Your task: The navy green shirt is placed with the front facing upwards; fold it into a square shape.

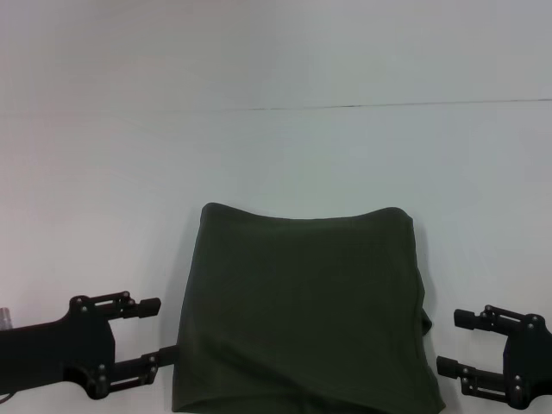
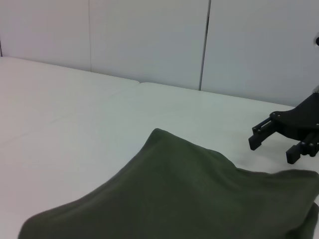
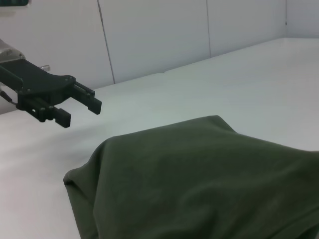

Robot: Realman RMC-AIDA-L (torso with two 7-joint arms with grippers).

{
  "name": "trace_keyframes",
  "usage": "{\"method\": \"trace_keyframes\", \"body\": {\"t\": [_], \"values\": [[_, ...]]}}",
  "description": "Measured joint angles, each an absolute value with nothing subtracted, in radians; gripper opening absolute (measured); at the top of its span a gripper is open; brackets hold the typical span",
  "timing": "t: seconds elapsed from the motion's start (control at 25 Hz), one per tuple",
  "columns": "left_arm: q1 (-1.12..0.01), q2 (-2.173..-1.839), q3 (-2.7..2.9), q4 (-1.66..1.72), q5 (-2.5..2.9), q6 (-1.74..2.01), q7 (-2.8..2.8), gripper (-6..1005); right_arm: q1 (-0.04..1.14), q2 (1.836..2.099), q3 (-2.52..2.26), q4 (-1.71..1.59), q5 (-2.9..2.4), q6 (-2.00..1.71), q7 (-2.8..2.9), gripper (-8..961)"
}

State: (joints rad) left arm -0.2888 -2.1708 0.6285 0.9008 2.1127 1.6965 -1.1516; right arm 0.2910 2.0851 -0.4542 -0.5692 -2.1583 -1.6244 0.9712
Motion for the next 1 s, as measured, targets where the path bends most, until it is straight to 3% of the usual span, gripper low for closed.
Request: {"method": "trace_keyframes", "body": {"t": [0.32, 0.52, 1.0], "values": [[-0.287, -2.169, 0.607, 0.901, 2.087, 1.7, -1.154, 669, 0.296, 2.086, -0.445, -0.569, -2.158, -1.627, 0.972, 776], [-0.285, -2.168, 0.607, 0.903, 2.096, 1.692, -1.146, 841, 0.298, 2.086, -0.44, -0.569, -2.159, -1.629, 0.974, 776], [-0.279, -2.169, 0.608, 0.896, 2.112, 1.664, -1.136, 841, 0.305, 2.086, -0.442, -0.569, -2.163, -1.627, 0.972, 776]]}}
